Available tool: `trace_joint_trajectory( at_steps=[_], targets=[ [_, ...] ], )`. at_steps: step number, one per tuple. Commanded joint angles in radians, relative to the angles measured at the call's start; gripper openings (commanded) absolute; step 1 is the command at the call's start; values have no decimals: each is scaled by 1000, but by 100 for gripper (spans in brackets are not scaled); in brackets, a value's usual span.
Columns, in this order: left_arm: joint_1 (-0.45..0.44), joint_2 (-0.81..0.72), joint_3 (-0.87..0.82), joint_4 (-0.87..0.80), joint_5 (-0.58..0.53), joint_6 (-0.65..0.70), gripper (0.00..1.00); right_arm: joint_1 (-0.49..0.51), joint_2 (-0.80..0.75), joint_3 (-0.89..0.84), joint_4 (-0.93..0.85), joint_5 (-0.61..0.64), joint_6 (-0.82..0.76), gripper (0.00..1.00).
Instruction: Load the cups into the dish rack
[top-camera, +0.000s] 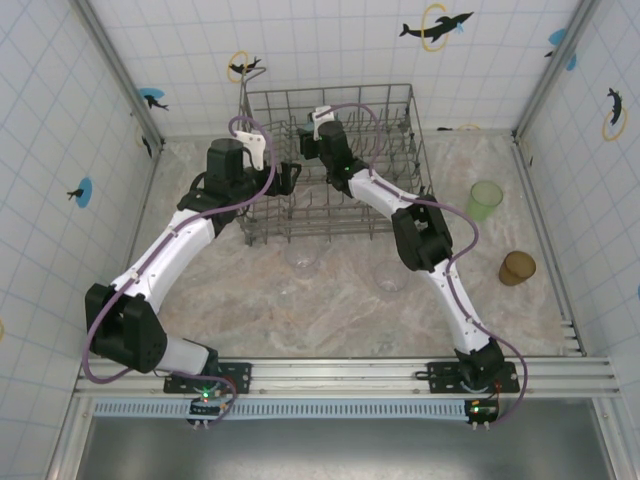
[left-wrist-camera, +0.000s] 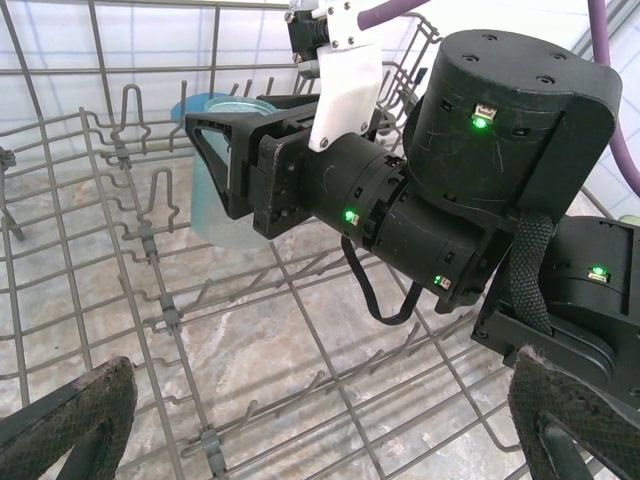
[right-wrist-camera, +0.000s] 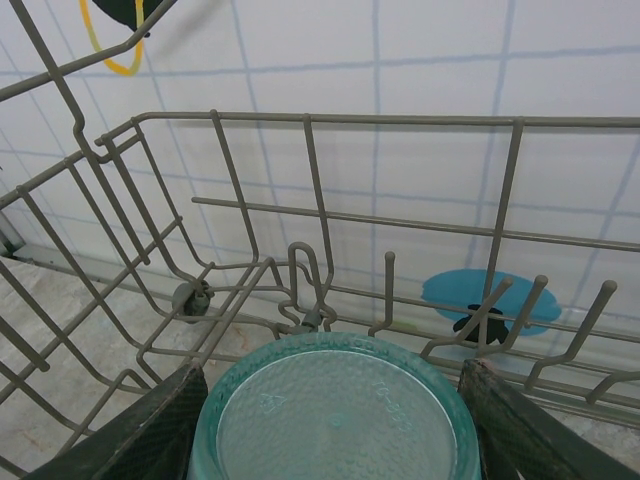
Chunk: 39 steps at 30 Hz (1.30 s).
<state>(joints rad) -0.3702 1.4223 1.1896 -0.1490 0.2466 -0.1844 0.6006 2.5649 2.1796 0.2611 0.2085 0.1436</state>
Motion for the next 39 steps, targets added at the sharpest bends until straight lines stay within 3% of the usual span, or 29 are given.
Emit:
trace_joint_trajectory(
  at_steps=[1,8,16,30,39],
  targets=[
    [4,-16,-15,17,13,-12,98,-21,62,25,-19,40,-10,45],
    [4,-19,-15,16,13,-12,98,-21,2,-52,-18,17,20,50],
    [4,-23,-13,16,17,-16,97,-15,-108,-137,-46,2,50,68],
    [5,-23,-16,20,20,-22,98,-13,-178,-131,-138,-7,80,93],
    [5,-26,-16,22,18,-22,98,-17,-239,-129,-165,-15,111,95]
  ],
)
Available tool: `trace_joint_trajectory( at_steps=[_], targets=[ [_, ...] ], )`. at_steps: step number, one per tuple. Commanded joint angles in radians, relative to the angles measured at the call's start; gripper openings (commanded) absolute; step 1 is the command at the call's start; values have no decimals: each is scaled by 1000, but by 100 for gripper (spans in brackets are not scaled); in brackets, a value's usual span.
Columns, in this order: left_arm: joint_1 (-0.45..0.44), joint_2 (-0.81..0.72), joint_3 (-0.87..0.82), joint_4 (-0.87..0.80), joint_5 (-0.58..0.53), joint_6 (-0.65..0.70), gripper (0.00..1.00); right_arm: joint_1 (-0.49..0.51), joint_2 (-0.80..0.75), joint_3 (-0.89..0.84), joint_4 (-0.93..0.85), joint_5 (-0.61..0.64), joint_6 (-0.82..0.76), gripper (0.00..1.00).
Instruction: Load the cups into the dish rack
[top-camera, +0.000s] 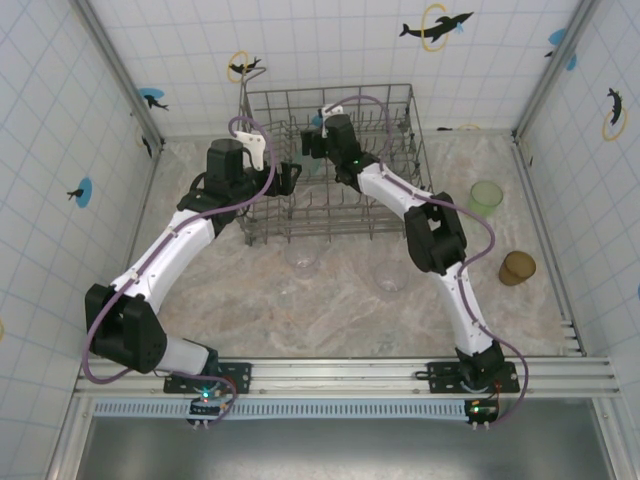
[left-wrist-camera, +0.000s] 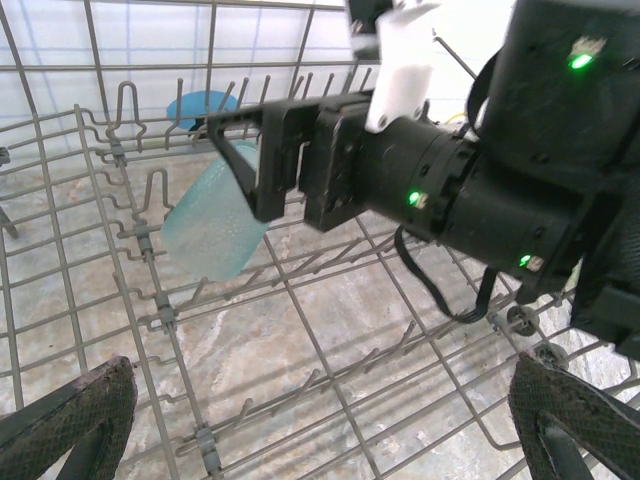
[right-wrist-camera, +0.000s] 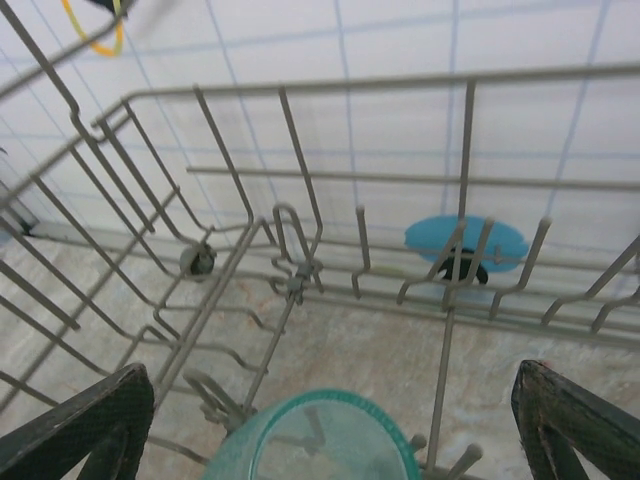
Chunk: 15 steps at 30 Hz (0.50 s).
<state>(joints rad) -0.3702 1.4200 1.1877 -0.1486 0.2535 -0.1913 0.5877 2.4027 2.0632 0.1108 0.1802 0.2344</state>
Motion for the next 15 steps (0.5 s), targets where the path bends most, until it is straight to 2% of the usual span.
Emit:
trace_joint_trajectory(
  at_steps=[1,5,10,15],
  targets=[
    [4,-24,-15,21,12,-15,97,-5,-83,-12,-18,14,24,95],
    [4,-26,-14,21,13,-16,98,-6,-94,-9,-27,14,48,96],
    [4,-30,-14,22,13,-16,98,-17,-76,44,-131,0,109,100],
    [4,-32,-15,22,12,-17,97,-29,-48,71,-189,-45,186,100]
  ],
)
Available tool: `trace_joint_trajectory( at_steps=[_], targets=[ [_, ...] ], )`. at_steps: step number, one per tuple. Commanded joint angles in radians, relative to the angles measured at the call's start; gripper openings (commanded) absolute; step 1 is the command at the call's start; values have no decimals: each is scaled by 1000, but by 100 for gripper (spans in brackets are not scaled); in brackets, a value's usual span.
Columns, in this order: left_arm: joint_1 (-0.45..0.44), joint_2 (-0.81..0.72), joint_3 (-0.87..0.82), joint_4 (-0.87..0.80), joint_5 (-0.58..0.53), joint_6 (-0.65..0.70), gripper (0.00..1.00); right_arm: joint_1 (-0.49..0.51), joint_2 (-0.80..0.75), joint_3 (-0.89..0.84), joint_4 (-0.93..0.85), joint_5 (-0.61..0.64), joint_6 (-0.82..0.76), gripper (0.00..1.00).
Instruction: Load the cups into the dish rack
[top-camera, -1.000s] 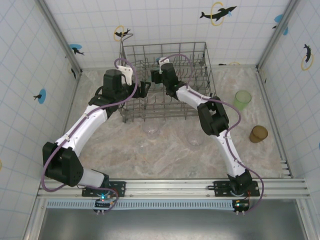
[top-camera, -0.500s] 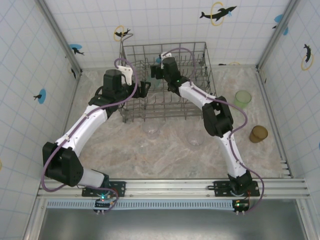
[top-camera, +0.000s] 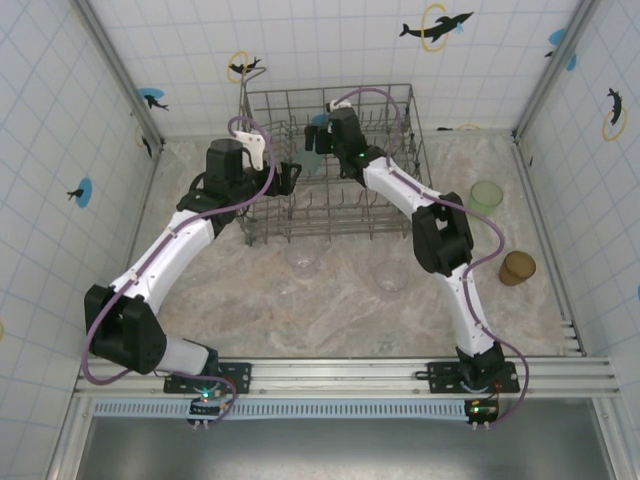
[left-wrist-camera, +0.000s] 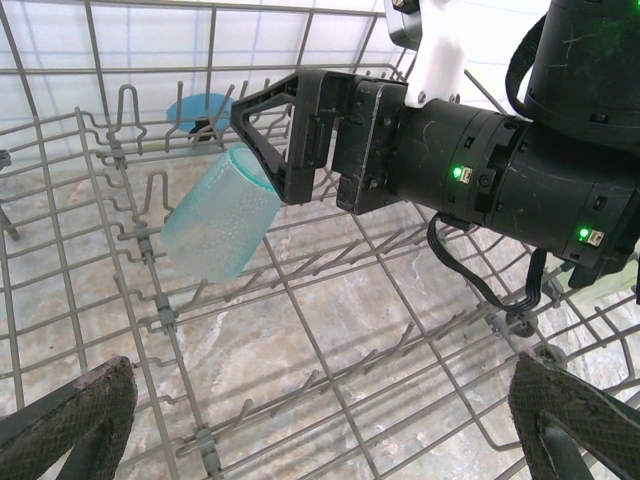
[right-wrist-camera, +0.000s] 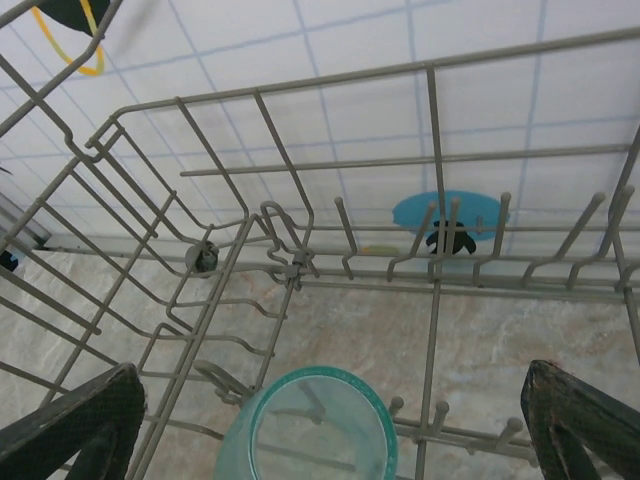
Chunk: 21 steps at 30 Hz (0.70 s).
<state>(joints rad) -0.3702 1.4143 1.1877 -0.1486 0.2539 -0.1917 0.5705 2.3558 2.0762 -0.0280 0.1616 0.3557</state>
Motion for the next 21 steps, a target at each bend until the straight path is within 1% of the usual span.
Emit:
trace_joint_trajectory(
  at_steps=[1,11,14,21],
  targets=[
    [4,-26,-14,21,10,-17,98,-13,4,58,-54,-38,75,100],
    [5,-26,-16,22,8,-14,98,-14,77,98,-56,-135,162,100],
    [5,-26,-15,21,8,-14,98,-11,90,99,-53,-146,177,100],
    [4,-26,-16,22,10,-14,98,-8,107,99,-57,-153,193,95]
  ],
)
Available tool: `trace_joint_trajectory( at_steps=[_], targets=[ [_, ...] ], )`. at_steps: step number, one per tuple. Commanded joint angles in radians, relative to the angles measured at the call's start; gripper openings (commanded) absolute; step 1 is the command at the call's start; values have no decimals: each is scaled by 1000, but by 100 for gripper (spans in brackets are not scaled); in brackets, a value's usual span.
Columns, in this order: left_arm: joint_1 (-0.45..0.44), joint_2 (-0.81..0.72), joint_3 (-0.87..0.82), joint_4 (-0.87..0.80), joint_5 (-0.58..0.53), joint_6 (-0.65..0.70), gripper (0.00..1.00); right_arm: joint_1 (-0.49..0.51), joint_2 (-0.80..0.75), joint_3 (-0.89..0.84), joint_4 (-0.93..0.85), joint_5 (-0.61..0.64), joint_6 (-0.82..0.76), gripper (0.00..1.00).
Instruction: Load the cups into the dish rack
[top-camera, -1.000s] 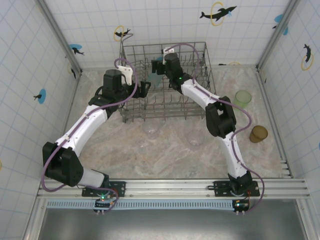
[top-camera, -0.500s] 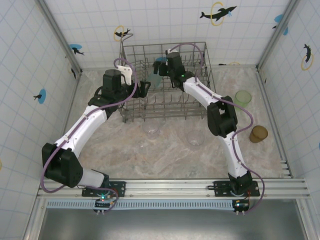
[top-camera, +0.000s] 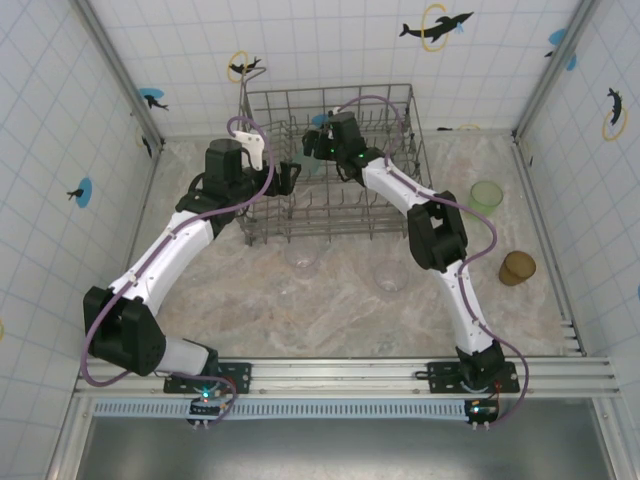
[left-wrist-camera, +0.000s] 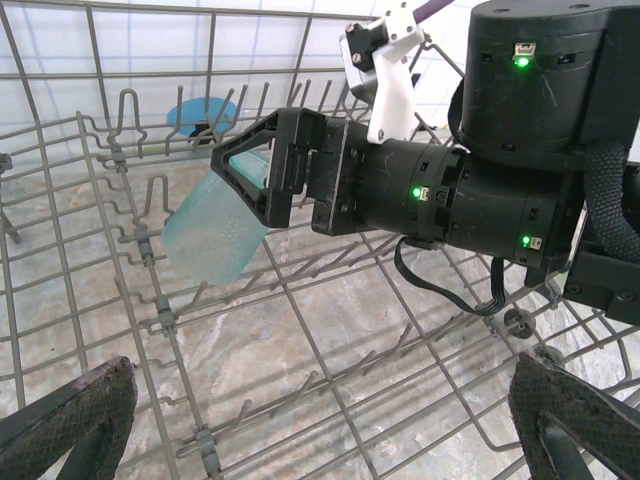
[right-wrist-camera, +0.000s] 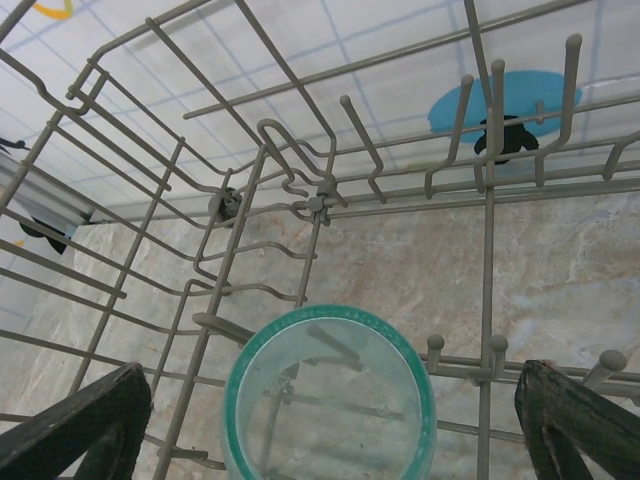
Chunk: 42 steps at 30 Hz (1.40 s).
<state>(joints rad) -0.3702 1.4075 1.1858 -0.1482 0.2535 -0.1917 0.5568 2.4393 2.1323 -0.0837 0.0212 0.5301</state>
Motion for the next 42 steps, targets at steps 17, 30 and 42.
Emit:
trace_joint_trajectory(
  at_steps=[17,30,42],
  targets=[
    [4,-12,-12,15,-3,-16,98,12,116,107,41,-39,62,77],
    [4,-12,-12,15,-2,-15,98,11,80,109,81,-56,60,49],
    [4,-21,-12,16,-2,-14,98,35,-44,109,140,44,-54,45]
  ],
)
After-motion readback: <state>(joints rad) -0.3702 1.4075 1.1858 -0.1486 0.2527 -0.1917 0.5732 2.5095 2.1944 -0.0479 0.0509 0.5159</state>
